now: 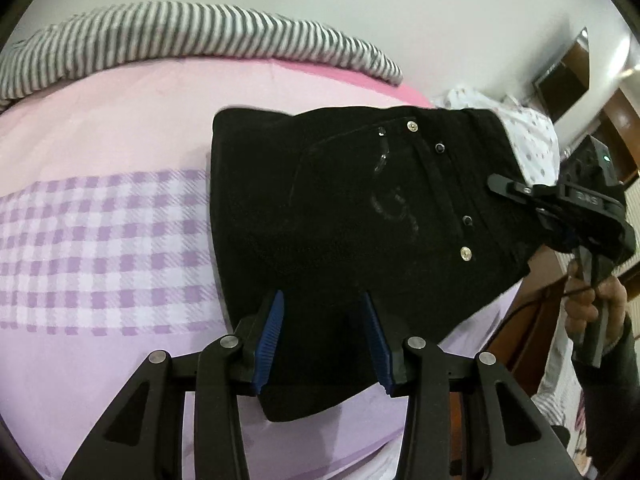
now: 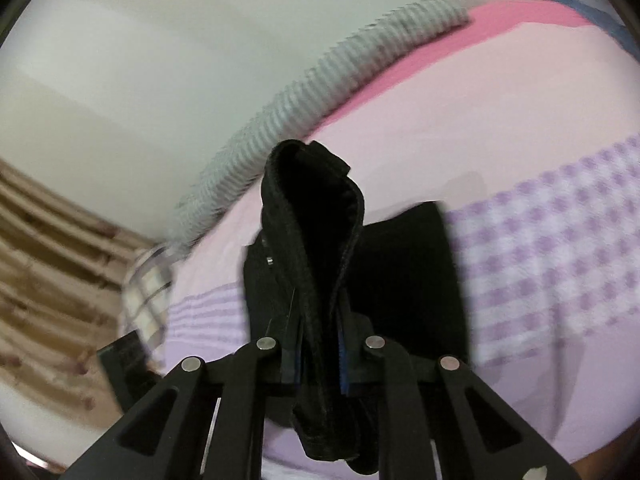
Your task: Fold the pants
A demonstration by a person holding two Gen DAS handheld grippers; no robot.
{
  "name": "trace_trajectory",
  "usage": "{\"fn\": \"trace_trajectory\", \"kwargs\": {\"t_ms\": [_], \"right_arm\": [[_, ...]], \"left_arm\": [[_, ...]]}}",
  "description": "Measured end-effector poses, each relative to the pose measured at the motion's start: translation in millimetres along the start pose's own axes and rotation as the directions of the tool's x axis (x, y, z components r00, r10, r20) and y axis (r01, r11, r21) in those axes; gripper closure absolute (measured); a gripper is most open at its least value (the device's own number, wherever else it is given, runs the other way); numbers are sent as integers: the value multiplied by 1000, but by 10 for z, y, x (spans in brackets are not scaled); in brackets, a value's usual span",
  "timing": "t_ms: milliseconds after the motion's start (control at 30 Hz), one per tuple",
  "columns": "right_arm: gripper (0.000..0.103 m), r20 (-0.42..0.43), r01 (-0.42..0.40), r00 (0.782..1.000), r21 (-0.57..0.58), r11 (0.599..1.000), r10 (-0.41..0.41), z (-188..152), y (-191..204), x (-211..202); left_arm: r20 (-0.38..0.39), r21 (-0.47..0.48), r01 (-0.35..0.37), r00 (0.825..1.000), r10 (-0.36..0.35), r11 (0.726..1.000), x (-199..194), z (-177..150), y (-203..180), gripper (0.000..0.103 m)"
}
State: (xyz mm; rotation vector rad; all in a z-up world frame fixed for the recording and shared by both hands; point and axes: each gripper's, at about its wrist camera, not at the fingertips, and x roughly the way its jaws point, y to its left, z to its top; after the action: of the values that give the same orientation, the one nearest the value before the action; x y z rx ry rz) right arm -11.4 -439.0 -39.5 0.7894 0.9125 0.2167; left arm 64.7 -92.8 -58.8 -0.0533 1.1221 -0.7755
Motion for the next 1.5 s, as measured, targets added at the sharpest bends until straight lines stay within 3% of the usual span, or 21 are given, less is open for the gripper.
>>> {"fn": "trace_trajectory", "kwargs": {"t_ms": [167, 267, 467, 567, 600, 667, 1100, 1500], "right_arm": [[90, -83, 150, 986, 27, 988, -147, -44, -389, 404], [91, -79, 96, 993, 125, 987, -87, -75, -514, 399], [91, -44, 123, 992, 95, 988, -120, -150, -440, 313], [84, -54, 128, 991, 113, 985, -123, -205, -530, 320], [68, -50, 148, 988, 104, 983, -144, -210, -529, 301], [56, -50, 222, 974, 82, 972, -219, -252, -518, 270], [42, -51, 281, 959, 37, 959, -279, -669, -343, 128], [40, -69, 290, 956, 47, 956, -286, -809, -347, 123]], "left_arm": [[-55, 30, -45, 997, 47, 999, 276, -79, -28, 60], [-60, 51, -54, 997, 57, 997, 276, -75, -63, 60], [-74, 75, -34, 996, 40, 997, 294, -68, -85, 60], [-66, 109, -52, 996, 60, 993, 332, -114, -112, 60], [-65, 114, -57, 996, 65, 992, 340, -111, -122, 60], [-65, 113, -65, 995, 72, 991, 353, -112, -147, 60], [-59, 137, -130, 989, 139, 982, 249, -204, -298, 59], [-55, 182, -182, 979, 195, 966, 188, -345, -392, 58]]}}
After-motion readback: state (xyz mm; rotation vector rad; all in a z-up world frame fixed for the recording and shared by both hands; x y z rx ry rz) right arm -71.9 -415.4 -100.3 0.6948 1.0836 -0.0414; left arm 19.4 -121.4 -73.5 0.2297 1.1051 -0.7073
